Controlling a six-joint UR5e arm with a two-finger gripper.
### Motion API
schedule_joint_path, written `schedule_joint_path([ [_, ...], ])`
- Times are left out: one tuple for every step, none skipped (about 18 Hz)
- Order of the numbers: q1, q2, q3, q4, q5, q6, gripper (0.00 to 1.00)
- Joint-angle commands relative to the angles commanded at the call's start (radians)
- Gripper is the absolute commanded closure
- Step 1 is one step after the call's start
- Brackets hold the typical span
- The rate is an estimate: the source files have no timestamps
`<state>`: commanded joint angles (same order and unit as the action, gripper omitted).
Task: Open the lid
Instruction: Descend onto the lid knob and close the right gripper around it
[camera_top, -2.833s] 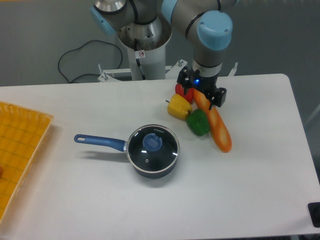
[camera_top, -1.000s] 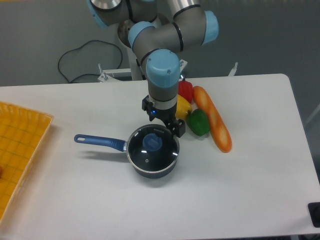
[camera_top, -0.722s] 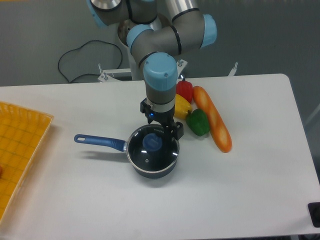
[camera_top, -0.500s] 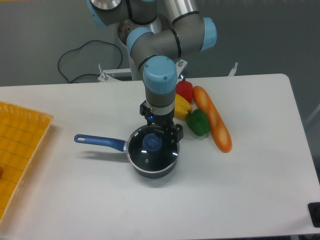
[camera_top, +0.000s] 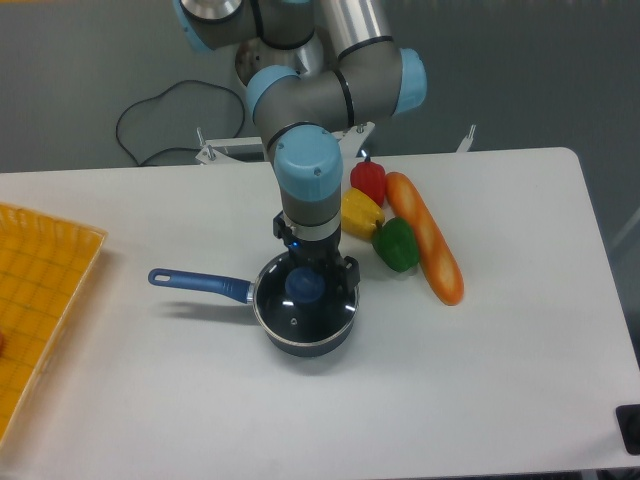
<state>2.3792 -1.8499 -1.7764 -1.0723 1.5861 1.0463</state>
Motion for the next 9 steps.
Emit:
schedule_joint_path([
  [-0.003, -0.003, 0.002, 0.000, 0.000, -0.009, 0.00],
  [-0.009, -0.005, 0.006, 0.000, 0.000, -0.012, 0.00],
  [-0.012, -0.006, 0.006, 0.000, 0.000, -0.012, 0.00],
  [-0.012, -0.005, 0.006, 0.000, 0.000, -0.012, 0.00],
  [-0.012, -0.005, 0.006, 0.000, -0.002, -0.012, 0.00],
  [-0.012, -0.005, 0.008, 0.000, -0.002, -0.012, 0.00],
  [-0.012, -0.006, 0.009, 0.000, -0.003, -0.012, 0.00],
  [-0.014, -0.008, 0.011, 0.000, -0.003, -0.012, 0.00],
  [-0.014, -0.011, 0.011, 0.000, -0.005, -0.014, 0.00],
])
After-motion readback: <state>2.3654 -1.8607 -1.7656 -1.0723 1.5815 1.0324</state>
